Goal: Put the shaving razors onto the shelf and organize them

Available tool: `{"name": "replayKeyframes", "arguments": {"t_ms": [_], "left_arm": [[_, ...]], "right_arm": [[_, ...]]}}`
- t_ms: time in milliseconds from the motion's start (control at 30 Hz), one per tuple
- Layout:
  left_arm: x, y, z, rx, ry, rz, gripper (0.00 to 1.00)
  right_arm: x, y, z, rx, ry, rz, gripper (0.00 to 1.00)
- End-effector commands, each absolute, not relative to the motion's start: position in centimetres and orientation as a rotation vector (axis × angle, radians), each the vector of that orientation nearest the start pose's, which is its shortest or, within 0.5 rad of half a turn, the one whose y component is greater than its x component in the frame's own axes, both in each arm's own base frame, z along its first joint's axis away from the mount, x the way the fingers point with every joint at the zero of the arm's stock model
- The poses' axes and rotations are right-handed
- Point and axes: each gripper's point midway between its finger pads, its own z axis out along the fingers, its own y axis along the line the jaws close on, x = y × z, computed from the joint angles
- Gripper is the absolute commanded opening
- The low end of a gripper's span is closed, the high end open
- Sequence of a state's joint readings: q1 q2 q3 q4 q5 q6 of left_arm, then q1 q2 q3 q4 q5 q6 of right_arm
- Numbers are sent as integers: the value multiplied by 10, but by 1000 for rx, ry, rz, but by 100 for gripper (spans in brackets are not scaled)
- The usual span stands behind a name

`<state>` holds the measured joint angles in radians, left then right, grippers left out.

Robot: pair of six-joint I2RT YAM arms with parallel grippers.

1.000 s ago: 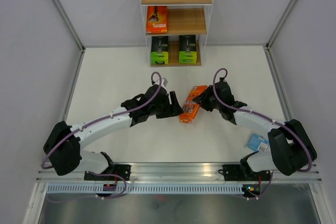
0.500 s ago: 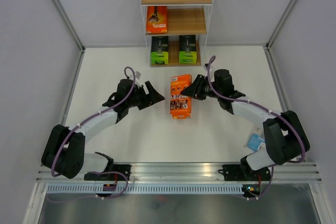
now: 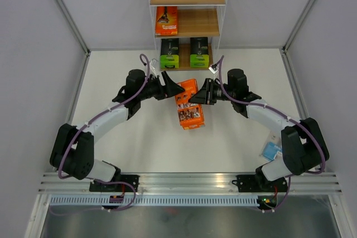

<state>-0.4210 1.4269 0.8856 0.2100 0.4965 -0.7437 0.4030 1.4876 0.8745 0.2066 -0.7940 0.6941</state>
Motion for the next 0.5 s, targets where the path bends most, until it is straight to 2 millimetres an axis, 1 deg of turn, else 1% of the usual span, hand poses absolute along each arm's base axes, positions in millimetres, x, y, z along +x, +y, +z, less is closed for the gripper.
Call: {"name": "replayKeyframes", "arguments": {"t_ms": [0, 100, 167, 200, 267, 333, 400, 433, 467], "left_arm": [[342, -276, 212, 170, 1986, -1220, 84], [341, -280, 224, 232, 1918, -1255, 84], [339, -283, 227, 257, 1894, -1272, 83], [339, -283, 227, 263, 1887, -1278, 83], [337, -287, 234, 297, 1848, -1311, 81], [333, -291, 238, 316, 1824, -1350, 69], [335, -294, 238, 324, 1820, -1356, 58], [339, -293, 235, 316, 1832, -1334, 58], [340, -291, 223, 287, 1897, -1309, 59]], "right_arm": [[292, 288, 227, -423, 2006, 1502, 7], [283, 288, 231, -453, 1994, 1540, 7], [277, 290, 234, -475, 1984, 1574, 7], [277, 290, 235, -480, 1977, 1580, 7], [275, 291, 237, -480, 1976, 1591, 7], [275, 291, 237, -481, 1976, 1592, 7], [279, 292, 236, -461, 1983, 1584, 7], [282, 291, 235, -437, 1995, 1567, 7], [287, 289, 230, -402, 2018, 1530, 6]]}}
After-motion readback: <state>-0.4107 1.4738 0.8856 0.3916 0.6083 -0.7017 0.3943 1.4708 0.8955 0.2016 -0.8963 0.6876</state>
